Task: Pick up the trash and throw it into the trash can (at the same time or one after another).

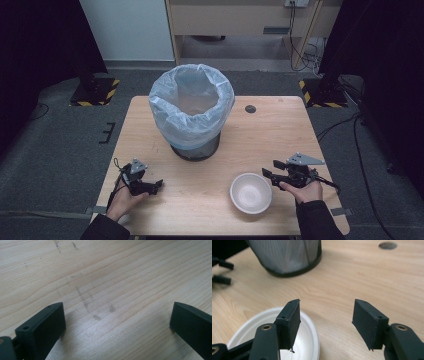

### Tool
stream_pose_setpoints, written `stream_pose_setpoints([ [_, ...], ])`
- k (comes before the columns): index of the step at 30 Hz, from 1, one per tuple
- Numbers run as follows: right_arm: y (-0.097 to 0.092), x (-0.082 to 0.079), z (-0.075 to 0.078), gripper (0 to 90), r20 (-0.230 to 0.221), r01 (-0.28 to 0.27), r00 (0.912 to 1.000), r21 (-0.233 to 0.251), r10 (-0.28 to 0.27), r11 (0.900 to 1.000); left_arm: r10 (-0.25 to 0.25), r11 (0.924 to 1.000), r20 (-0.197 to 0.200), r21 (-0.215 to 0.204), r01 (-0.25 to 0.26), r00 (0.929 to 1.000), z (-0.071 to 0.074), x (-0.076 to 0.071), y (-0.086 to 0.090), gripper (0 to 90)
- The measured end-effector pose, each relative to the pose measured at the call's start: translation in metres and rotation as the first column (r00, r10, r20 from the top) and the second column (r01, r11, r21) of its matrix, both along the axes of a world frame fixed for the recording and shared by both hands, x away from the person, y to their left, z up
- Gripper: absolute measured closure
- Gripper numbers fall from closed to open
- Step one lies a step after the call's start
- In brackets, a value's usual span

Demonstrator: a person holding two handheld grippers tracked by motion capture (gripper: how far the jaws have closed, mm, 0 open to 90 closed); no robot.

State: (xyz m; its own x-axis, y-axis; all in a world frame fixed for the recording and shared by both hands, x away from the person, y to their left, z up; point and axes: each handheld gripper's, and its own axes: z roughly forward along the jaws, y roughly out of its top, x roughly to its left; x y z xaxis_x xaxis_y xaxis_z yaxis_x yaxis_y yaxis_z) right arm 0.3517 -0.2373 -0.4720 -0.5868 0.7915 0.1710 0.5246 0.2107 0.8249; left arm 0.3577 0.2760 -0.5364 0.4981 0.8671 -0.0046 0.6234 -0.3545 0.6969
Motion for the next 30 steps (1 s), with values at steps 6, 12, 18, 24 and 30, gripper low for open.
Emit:
stream_pose_setpoints([
  [6,0.0,0.001,-0.009,39.9,-0.036,-0.018,0.9992,-0.026,0.017,0.9995,0.0,1.0,0.001,-0.001,0.0,1.0,0.0,0.0,0.0,0.0],
  [12,0.0,0.001,-0.014,41.0,-0.066,-0.044,0.997,-0.047,0.041,0.9979,0.0,1.0,0.0,0.0,0.0,1.0,0.0,0.0,0.0,0.0],
  [18,-0.002,0.002,-0.018,45.7,-0.093,-0.057,0.9944,-0.057,0.051,0.9968,0.0,1.0,0.0,0.0,0.0,1.0,0.0,0.0,0.0,0.0],
  [24,0.0,0.002,-0.024,51.6,-0.161,-0.087,0.9842,-0.068,0.075,0.9939,0.0,1.0,0.0,0.0,0.0,1.0,0.0,0.0,0.0,0.0],
  [30,0.003,0.003,-0.029,56.8,-0.222,-0.118,0.9701,-0.083,0.097,0.9896,0.0,1.0,0.0,0.0,0.0,1.0,0.0,0.0,0.0,0.0],
])
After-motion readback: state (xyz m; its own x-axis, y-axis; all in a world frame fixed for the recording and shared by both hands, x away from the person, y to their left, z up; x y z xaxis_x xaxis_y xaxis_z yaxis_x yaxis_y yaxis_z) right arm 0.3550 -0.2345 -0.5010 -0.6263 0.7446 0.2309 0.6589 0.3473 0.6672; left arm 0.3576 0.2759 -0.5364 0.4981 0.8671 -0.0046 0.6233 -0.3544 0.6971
